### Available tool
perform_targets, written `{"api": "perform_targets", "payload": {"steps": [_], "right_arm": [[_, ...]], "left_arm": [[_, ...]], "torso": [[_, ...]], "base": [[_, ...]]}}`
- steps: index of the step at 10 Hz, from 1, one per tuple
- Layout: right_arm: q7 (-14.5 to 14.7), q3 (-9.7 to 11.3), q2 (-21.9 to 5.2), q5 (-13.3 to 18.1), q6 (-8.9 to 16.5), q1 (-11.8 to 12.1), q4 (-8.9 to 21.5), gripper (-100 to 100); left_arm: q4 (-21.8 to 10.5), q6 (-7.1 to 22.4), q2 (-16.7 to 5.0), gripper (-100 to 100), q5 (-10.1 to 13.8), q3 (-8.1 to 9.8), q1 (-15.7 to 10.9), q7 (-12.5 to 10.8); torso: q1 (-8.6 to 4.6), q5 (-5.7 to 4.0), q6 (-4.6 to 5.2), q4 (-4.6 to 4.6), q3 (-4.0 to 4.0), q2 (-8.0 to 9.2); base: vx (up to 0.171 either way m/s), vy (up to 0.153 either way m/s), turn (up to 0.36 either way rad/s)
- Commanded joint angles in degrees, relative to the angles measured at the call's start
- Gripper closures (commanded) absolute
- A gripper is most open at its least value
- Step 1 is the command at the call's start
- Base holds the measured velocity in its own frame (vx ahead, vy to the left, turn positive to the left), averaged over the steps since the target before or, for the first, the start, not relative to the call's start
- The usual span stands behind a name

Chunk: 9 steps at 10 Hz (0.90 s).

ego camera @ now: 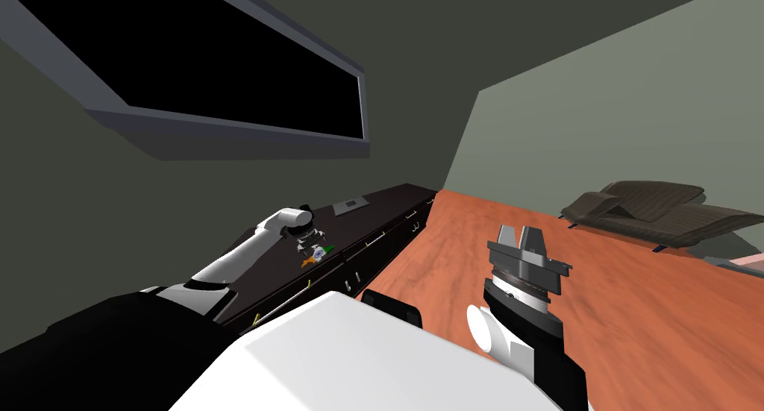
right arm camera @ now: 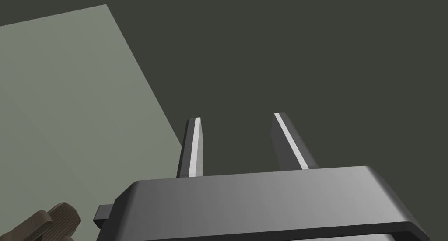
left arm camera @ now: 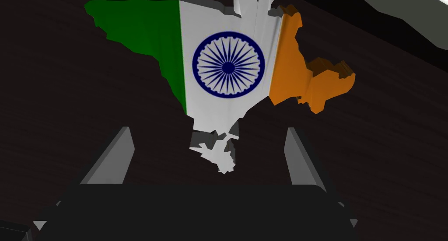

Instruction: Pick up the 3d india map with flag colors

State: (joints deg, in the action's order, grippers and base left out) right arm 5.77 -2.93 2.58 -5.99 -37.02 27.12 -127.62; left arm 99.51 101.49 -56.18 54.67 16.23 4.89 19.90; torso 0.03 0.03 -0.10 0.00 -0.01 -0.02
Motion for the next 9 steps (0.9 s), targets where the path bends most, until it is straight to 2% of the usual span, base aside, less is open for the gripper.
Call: {"api": "perform_targets", "payload": {"steps": [1, 2, 4, 5, 7, 8, 9], "right_arm": [[0.0, 0.0, 0.0, 0.0, 0.0, 0.0, 0.0, 0], [0.0, 0.0, 0.0, 0.0, 0.0, 0.0, 0.0, 0], [0.0, 0.0, 0.0, 0.0, 0.0, 0.0, 0.0, 0], [0.0, 0.0, 0.0, 0.0, 0.0, 0.0, 0.0, 0], [0.0, 0.0, 0.0, 0.0, 0.0, 0.0, 0.0, 0], [0.0, 0.0, 0.0, 0.0, 0.0, 0.0, 0.0, 0], [0.0, 0.0, 0.0, 0.0, 0.0, 0.0, 0.0, 0]], "left_arm": [[0.0, 0.0, 0.0, 0, 0.0, 0.00, 0.0, 0.0], [-2.8, -0.7, 0.0, -100, -0.6, 1.37, -0.2, 2.9], [-3.0, -0.7, 0.0, -100, -0.6, 1.37, -0.2, 4.5], [-5.7, -1.4, 0.1, -100, -1.2, 2.74, -0.4, 6.9], [-6.1, -1.4, 0.1, -100, -1.2, 2.74, -0.4, 9.1], [-8.7, -2.1, 0.1, -100, -1.9, 4.11, -0.6, 11.2], [-9.2, -2.1, 0.1, -100, -1.9, 4.11, -0.6, 12.6]], "torso": [[0.00, 0.00, 0.00, 0.00, 0.00, 0.00], [-0.04, -0.01, 0.00, 0.00, -0.01, -0.01], [-0.31, -0.07, 0.00, -0.06, -0.15, -0.26], [-0.26, -0.07, 0.03, -0.06, -0.14, -0.23], [-0.31, -0.08, 0.01, -0.07, -0.19, -0.33], [-0.20, -0.06, 0.03, -0.07, -0.16, -0.26], [-0.31, -0.06, -0.02, -0.07, -0.17, -0.31]], "base": [[0.000, 0.000, 0.000], [0.060, -0.049, 0.144], [0.064, -0.064, 0.054], [0.069, -0.073, 0.119], [0.072, -0.051, 0.055], [0.078, -0.074, 0.114], [0.077, -0.077, 0.121]]}}
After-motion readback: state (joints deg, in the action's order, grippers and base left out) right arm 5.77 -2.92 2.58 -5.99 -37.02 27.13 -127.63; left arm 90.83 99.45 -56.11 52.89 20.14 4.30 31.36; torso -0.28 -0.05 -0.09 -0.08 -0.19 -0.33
